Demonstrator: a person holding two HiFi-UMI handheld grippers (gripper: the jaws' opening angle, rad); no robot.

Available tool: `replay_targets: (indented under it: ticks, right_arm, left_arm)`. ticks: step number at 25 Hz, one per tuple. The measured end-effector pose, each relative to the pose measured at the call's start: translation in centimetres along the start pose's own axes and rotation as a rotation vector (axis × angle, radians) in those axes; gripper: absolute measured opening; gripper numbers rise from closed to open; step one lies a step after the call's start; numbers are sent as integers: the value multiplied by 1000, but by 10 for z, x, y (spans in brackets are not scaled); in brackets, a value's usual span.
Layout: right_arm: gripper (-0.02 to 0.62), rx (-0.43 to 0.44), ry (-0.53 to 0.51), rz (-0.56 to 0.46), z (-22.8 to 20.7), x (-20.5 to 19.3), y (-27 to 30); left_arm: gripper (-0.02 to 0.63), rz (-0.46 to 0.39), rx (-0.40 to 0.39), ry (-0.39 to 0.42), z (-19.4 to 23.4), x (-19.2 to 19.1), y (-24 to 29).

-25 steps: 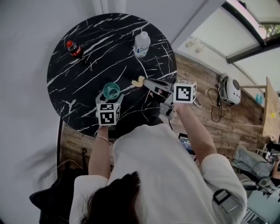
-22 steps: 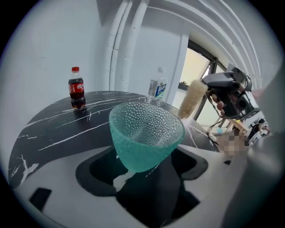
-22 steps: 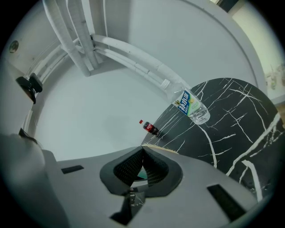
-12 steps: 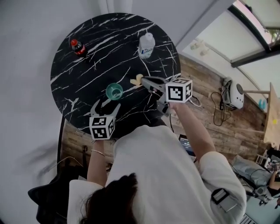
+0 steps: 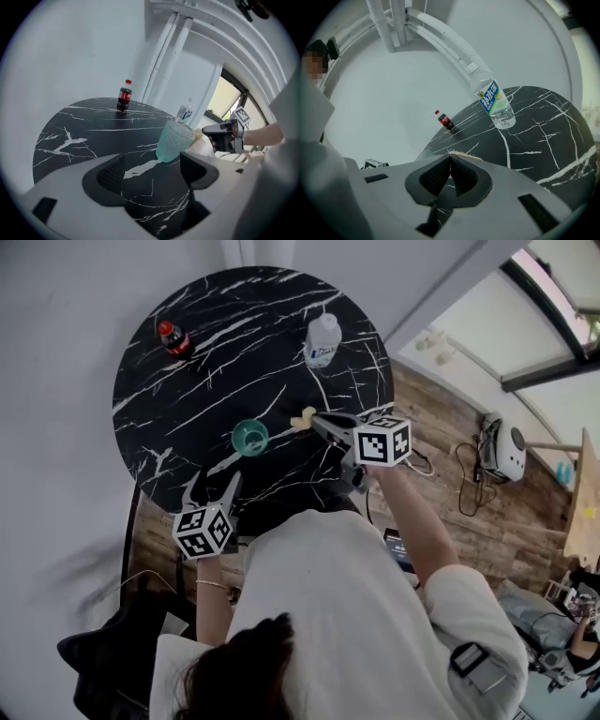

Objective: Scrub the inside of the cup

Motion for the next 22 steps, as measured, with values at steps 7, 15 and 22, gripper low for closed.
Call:
replay_targets:
  ticks: [7,15,22]
  right_arm:
    - [35,-46,47,-22,-14,-16,-16]
    - [35,-114,93,-23,-25,-40,-28]
    - [37,-187,110,13,-39,-60,-33]
  left_arm:
    - [371,-41,-10,-61,0,5,1]
    - [350,-100,-79,-183,-3,3,1]
    - [337,-91,-78,-206,-2,-1,-2]
Point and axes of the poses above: the fingertips, and each gripper's own axes: y forward along the fingers, z to its left, x out of its top, the point moved 7 cm from there along -y, backward along the fingers, and after that the axes turned 3 degrees about -x, right-handed, at the moved point
